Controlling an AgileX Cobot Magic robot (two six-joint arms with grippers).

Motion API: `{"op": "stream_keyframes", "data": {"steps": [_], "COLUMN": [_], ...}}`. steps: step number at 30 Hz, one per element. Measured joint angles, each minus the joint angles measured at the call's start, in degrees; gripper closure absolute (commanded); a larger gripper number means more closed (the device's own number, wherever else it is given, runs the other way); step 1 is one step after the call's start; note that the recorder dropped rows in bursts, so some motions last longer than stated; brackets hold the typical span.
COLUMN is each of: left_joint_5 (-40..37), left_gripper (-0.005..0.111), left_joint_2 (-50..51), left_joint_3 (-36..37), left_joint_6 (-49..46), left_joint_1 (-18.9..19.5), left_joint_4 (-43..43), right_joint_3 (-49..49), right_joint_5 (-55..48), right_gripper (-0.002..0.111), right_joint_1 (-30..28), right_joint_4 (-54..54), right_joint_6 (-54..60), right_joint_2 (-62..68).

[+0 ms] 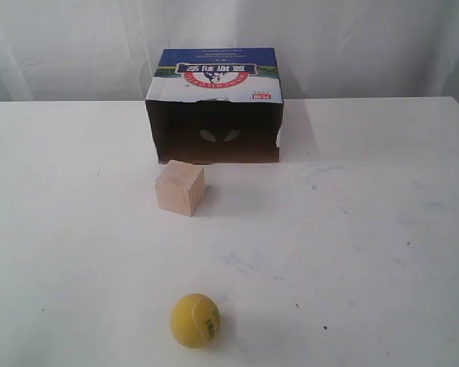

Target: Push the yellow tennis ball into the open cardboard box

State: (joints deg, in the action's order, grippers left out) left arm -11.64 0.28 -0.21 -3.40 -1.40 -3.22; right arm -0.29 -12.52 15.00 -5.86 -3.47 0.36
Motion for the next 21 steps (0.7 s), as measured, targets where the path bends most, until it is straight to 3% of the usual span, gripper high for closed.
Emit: {"op": "stream_keyframes", "data": {"steps": [21], "left_joint_5": [0.0], "left_gripper": [0.107], "left_joint_2": [0.0], "left_joint_3": [0.0], "left_joint_6": [0.0], "left_joint_1": [0.0], "left_joint_4": [0.0], "right_joint_3": [0.0], "right_joint_5": [-0.7], "right_gripper": [0.108], "right_joint_1": [0.0], "right_joint_4": [0.0], "right_joint_6": [0.0], "right_joint_2": [0.0]}}
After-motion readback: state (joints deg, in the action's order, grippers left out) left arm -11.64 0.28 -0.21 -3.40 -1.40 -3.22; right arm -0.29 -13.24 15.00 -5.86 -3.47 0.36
